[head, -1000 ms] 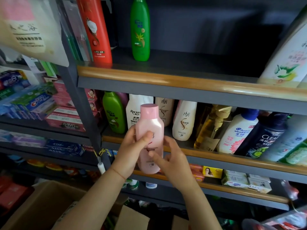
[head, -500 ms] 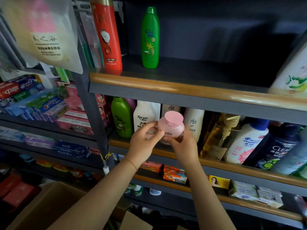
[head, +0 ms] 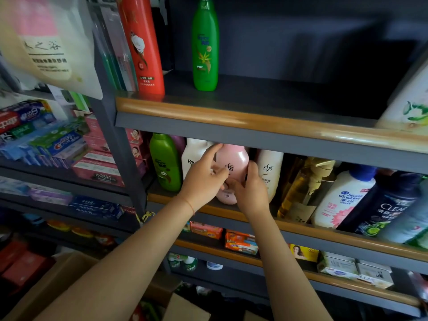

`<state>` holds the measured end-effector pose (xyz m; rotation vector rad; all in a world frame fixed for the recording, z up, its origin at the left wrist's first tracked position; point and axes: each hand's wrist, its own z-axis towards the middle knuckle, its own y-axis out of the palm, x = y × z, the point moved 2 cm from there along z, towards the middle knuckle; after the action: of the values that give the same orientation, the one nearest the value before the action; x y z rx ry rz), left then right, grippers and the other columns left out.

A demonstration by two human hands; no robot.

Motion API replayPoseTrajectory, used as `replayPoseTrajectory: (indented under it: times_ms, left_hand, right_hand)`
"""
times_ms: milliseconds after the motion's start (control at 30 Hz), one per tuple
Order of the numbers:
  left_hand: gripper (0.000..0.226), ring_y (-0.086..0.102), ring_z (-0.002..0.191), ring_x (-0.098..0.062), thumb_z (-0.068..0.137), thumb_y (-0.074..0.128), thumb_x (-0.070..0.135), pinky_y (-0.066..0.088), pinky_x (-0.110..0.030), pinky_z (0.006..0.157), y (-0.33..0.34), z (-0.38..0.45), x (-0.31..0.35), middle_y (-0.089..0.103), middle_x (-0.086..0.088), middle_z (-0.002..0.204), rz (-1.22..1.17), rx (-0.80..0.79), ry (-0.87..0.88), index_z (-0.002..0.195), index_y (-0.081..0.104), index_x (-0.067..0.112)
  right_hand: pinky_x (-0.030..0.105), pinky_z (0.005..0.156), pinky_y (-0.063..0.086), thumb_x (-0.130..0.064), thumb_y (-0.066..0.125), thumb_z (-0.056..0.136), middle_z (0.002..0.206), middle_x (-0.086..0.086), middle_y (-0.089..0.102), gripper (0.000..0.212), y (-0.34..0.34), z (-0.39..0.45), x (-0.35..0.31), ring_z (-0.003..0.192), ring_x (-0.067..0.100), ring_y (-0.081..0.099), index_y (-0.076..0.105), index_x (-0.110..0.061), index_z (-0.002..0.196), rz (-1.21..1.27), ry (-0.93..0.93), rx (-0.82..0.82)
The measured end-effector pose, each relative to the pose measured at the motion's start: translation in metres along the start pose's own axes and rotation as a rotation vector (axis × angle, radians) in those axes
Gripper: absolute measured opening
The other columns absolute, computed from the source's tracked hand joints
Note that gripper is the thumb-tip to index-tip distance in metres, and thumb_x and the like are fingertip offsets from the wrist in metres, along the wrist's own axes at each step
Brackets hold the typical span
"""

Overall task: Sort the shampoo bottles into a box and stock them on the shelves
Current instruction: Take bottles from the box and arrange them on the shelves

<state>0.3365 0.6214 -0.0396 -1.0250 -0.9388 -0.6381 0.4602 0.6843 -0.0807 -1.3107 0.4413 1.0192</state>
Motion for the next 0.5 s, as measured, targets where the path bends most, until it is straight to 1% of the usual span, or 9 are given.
replayPoseTrajectory:
  times_ms: [100, 167, 200, 233, 300, 333, 400, 467, 500]
  left_hand:
    - [0.064, 0.069, 0.063, -0.014, 0.094, 0.057, 0.016, 0.054, -0.027, 0.068, 0.003, 0.006, 0.007, 0.072, 0.002, 0.088, -0.019, -0.053, -0.047, 0.151, 0.033, 0.031]
    - [0.065, 0.069, 0.063, -0.012, 0.095, 0.055, 0.014, 0.052, -0.023, 0.066, 0.005, 0.003, 0.006, 0.072, 0.003, 0.089, -0.022, -0.066, -0.057, 0.151, 0.031, 0.033]
    - [0.064, 0.069, 0.063, -0.01, 0.095, 0.054, 0.012, 0.052, -0.019, 0.065, 0.005, 0.0, 0.004, 0.072, 0.003, 0.089, -0.023, -0.059, -0.05, 0.15, 0.031, 0.034]
    - [0.061, 0.069, 0.065, -0.009, 0.095, 0.054, 0.011, 0.052, -0.017, 0.064, 0.004, -0.004, 0.001, 0.072, 0.003, 0.089, -0.024, -0.04, -0.038, 0.147, 0.033, 0.036]
    - [0.047, 0.07, 0.071, -0.012, 0.095, 0.053, 0.008, 0.057, -0.024, 0.068, 0.004, -0.014, -0.008, 0.072, -0.001, 0.089, -0.061, 0.024, -0.046, 0.137, 0.046, 0.029]
    - [0.038, 0.071, 0.074, -0.016, 0.095, 0.052, 0.007, 0.059, -0.03, 0.068, 0.004, -0.019, -0.012, 0.072, -0.004, 0.09, -0.146, 0.049, -0.104, 0.129, 0.053, 0.023]
    - [0.02, 0.072, 0.074, -0.023, 0.097, 0.051, 0.006, 0.061, -0.035, 0.067, 0.011, -0.031, -0.022, 0.072, -0.012, 0.089, -0.523, 0.025, -0.345, 0.113, 0.061, 0.014]
    - [0.014, 0.073, 0.075, -0.026, 0.099, 0.05, 0.011, 0.062, -0.036, 0.07, 0.02, -0.039, -0.029, 0.073, -0.016, 0.088, -0.917, -0.043, -0.568, 0.105, 0.062, 0.008]
    - [0.016, 0.073, 0.076, -0.027, 0.099, 0.049, 0.013, 0.063, -0.036, 0.071, 0.022, -0.039, -0.034, 0.072, -0.017, 0.09, -1.007, -0.054, -0.628, 0.103, 0.063, 0.006]
  right_hand:
    - [0.016, 0.053, 0.036, -0.022, 0.067, 0.092, 0.09, -0.001, 0.058, 0.037, -0.001, -0.002, 0.0, 0.081, 0.021, 0.061, 0.048, -0.009, 0.121, -0.021, 0.01, 0.017]
    - [0.018, 0.06, 0.043, -0.021, 0.067, 0.092, 0.103, 0.005, 0.064, 0.045, 0.0, -0.01, 0.002, 0.087, 0.023, 0.065, 0.048, -0.008, 0.132, 0.006, 0.014, 0.066]
    - [0.015, 0.062, 0.045, -0.02, 0.067, 0.093, 0.111, 0.007, 0.065, 0.049, 0.0, -0.016, 0.003, 0.086, 0.019, 0.066, 0.046, -0.01, 0.137, 0.037, 0.015, 0.097]
    - [0.01, 0.061, 0.045, -0.019, 0.067, 0.093, 0.115, 0.005, 0.064, 0.051, -0.001, -0.025, 0.004, 0.081, 0.01, 0.066, 0.044, -0.012, 0.139, 0.146, 0.051, 0.138]
    - [0.009, 0.06, 0.049, -0.015, 0.063, 0.095, 0.115, 0.0, 0.061, 0.049, -0.004, -0.045, 0.005, 0.076, -0.002, 0.065, 0.042, -0.017, 0.14, 0.433, 0.224, 0.174]
    - [0.013, 0.064, 0.052, -0.013, 0.061, 0.096, 0.113, 0.001, 0.062, 0.044, -0.006, -0.054, 0.001, 0.081, -0.001, 0.067, 0.044, -0.016, 0.137, 0.651, 0.358, 0.133]
    - [0.025, 0.082, 0.056, -0.01, 0.054, 0.098, 0.106, 0.012, 0.068, 0.027, -0.006, -0.063, -0.008, 0.094, 0.014, 0.069, 0.055, -0.006, 0.125, 1.15, 0.624, -0.038]
    - [0.031, 0.09, 0.055, -0.01, 0.048, 0.1, 0.113, 0.028, 0.064, 0.017, -0.004, -0.062, -0.012, 0.095, 0.024, 0.067, 0.061, -0.002, 0.109, 1.372, 0.723, -0.129]
    - [0.031, 0.089, 0.054, -0.011, 0.047, 0.101, 0.117, 0.032, 0.06, 0.017, -0.002, -0.058, -0.011, 0.094, 0.025, 0.067, 0.06, -0.001, 0.106, 1.416, 0.759, -0.128]
